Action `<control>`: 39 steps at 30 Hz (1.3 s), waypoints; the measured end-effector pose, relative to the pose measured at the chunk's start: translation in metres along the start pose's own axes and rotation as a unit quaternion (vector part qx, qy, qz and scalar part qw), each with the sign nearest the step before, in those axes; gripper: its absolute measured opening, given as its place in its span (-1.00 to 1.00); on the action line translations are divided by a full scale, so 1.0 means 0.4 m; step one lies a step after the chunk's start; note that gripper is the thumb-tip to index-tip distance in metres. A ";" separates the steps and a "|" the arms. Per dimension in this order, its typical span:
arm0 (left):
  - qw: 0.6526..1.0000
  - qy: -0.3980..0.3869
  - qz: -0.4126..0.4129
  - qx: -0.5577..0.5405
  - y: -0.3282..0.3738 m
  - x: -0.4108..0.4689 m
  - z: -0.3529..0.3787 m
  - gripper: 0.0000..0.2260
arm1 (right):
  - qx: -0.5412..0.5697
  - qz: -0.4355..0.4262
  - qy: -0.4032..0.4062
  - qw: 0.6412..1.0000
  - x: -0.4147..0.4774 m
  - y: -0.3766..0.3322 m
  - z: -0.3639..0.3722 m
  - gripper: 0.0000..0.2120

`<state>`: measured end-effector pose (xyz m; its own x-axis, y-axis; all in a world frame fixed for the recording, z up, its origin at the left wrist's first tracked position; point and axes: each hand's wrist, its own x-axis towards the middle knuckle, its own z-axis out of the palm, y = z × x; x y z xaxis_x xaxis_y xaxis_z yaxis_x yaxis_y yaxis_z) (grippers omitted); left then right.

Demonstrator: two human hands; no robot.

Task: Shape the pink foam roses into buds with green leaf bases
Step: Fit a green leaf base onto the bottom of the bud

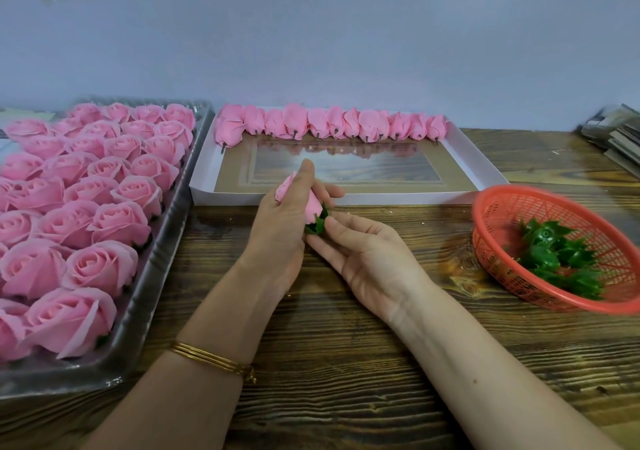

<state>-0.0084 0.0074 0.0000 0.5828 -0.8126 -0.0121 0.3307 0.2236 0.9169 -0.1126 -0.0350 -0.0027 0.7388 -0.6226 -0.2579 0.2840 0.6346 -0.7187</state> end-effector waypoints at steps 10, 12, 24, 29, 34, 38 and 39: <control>1.000 0.010 0.011 0.027 -0.005 -0.003 0.003 -0.54 | -0.032 0.003 0.012 0.999 0.001 0.001 -0.010 -0.83; 0.999 0.014 0.011 0.031 -0.005 -0.003 0.003 -0.53 | -0.025 -0.001 0.012 1.000 0.002 0.004 -0.009 -0.84; 0.999 0.034 -0.012 -0.002 -0.002 0.001 -0.004 -0.57 | -0.011 0.003 0.001 1.000 0.003 0.001 -0.005 -0.78; 1.000 0.016 -0.017 -0.016 -0.003 0.004 -0.005 -0.55 | -0.030 0.005 0.012 0.999 0.000 -0.002 -0.005 -0.82; 1.000 0.008 -0.018 -0.015 -0.002 0.006 -0.010 -0.55 | -0.007 0.003 0.014 1.000 -0.001 0.000 -0.002 -0.81; 1.000 0.014 -0.014 -0.014 -0.001 0.004 -0.007 -0.56 | -0.012 0.003 0.023 1.000 0.001 0.001 -0.002 -0.79; 1.000 0.013 -0.014 -0.013 -0.001 0.003 -0.006 -0.56 | -0.017 0.003 0.027 0.999 0.001 0.001 -0.002 -0.79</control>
<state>-0.0062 0.0077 -0.0014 0.5915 -0.8048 -0.0484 0.3663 0.2148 0.9054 -0.1128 -0.0354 -0.0037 0.7063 -0.6433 -0.2955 0.2577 0.6224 -0.7391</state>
